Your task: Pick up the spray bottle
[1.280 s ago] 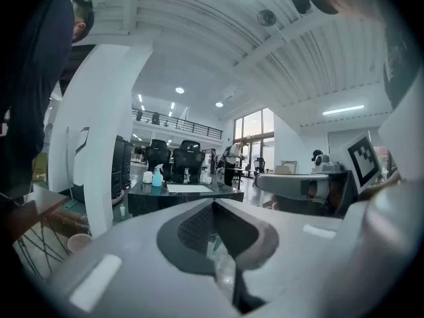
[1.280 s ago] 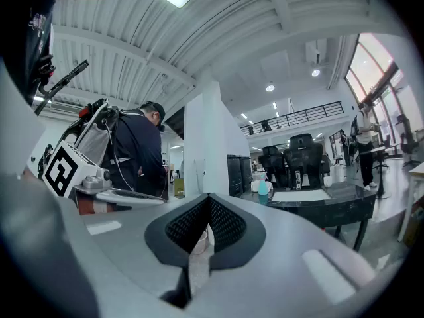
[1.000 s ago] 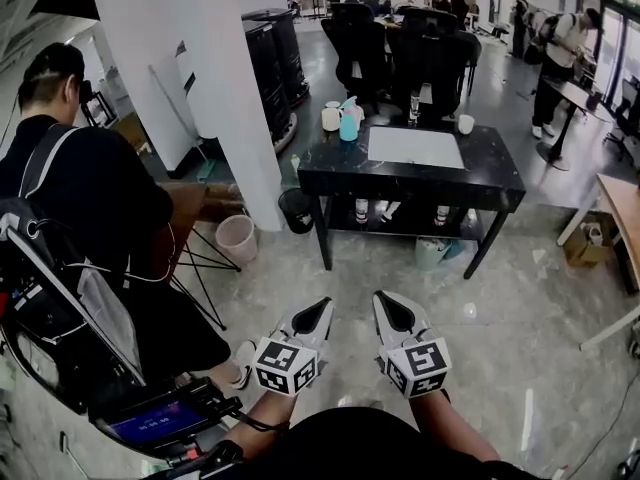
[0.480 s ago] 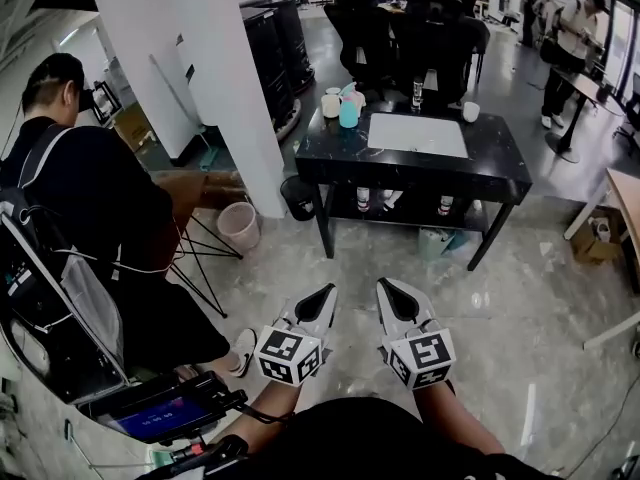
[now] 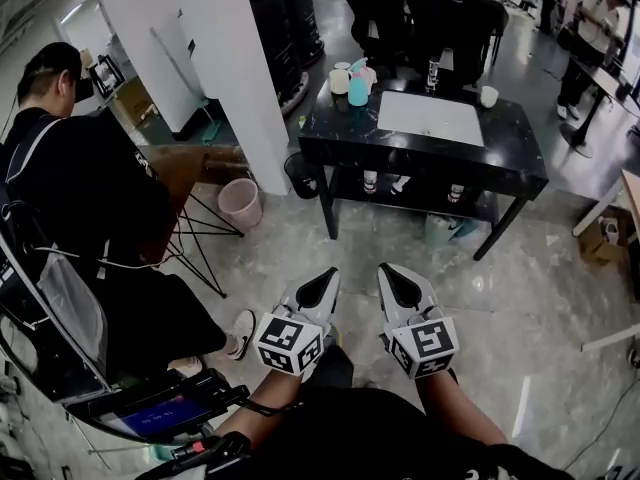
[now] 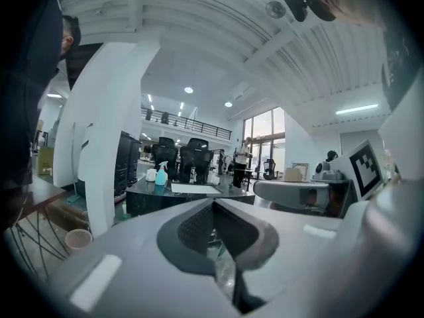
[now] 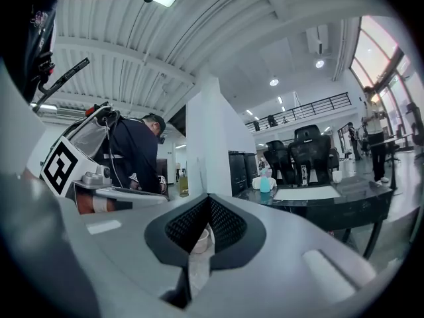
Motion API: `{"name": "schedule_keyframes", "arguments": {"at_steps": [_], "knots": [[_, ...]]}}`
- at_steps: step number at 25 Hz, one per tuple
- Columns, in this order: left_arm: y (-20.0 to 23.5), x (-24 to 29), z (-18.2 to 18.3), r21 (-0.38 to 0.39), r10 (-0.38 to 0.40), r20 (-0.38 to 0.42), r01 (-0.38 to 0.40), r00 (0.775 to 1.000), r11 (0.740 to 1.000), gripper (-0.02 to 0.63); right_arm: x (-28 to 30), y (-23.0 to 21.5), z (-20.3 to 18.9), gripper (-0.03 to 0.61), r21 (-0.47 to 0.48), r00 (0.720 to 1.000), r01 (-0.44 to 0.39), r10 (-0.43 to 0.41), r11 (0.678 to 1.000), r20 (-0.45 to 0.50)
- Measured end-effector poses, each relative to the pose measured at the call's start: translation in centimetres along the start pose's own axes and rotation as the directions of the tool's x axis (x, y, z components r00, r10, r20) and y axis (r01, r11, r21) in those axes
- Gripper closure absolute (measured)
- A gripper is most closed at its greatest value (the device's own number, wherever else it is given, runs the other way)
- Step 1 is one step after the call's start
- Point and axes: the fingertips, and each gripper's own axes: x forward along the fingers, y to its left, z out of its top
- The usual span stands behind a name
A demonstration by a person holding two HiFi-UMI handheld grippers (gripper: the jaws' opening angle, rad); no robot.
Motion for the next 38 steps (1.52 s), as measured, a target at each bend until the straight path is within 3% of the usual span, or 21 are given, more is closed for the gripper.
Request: {"name": "schedule_keyframes", "arguments": {"at_steps": [5,16,20,28,38], "knots": [[4.9,4.8,0.4,-0.022,-0.023,0.020,0.024,1.000,0.999,0.614,5.6,-2.4,-0.6,0.555,-0.015,0.999,0.017,-0.018,1.000,-0.035],[18.1,17.0,5.4,-0.013,-0.115,0.024,0.116,0.993,0.993,0.614,21.7,-8.5,1.7,0.555,0.018,0.994,0.105,-0.104,0.994,-0.036],[18.5,18.4,6.2,0.007,-0.149,0.028,0.149,0.988,0.989,0.614,22.4,-9.4,2.7,0.555,-0.003,0.990,0.138,-0.138,0.990,0.006],[22.6,25.3,6.0,-0.023,-0.196,0.001,0.196,0.981,0.980,0.614,28.4,-14.1,2.4,0.555,-0.002,0.985,0.171,-0.171,0.985,-0.027],[27.0,37.2,8.0,-0.017,-0.141,-0.016,0.140,0.990,0.990,0.614,38.2,-23.8,2.9,0.555,0.017,0.996,0.082,-0.082,0.996,-0.029]]}}
